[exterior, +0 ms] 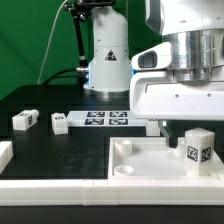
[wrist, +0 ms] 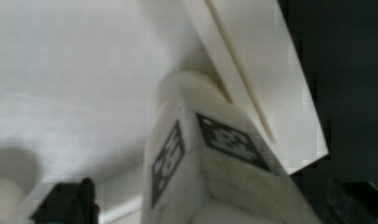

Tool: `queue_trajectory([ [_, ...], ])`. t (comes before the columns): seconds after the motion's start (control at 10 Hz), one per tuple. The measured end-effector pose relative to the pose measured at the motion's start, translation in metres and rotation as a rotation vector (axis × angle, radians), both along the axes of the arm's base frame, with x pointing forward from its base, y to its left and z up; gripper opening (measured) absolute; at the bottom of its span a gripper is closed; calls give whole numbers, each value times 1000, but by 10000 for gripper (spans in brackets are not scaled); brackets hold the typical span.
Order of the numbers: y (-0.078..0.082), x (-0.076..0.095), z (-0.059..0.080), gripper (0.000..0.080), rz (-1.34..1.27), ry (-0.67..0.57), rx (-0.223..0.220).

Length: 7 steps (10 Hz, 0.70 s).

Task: Assemble one leg

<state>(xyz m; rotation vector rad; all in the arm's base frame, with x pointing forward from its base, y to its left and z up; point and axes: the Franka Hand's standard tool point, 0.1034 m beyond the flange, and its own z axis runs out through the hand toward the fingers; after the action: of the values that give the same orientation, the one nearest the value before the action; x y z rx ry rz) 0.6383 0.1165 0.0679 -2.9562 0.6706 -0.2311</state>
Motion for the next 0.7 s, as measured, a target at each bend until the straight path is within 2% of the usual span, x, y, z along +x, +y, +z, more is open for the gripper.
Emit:
queue_trajectory([
  [0.1,1,0,0,648,70,-4,-11],
  [0.5,2,1,1,649,540,-34,-120],
  [0.7,2,1,1,649,690,-39,-156],
])
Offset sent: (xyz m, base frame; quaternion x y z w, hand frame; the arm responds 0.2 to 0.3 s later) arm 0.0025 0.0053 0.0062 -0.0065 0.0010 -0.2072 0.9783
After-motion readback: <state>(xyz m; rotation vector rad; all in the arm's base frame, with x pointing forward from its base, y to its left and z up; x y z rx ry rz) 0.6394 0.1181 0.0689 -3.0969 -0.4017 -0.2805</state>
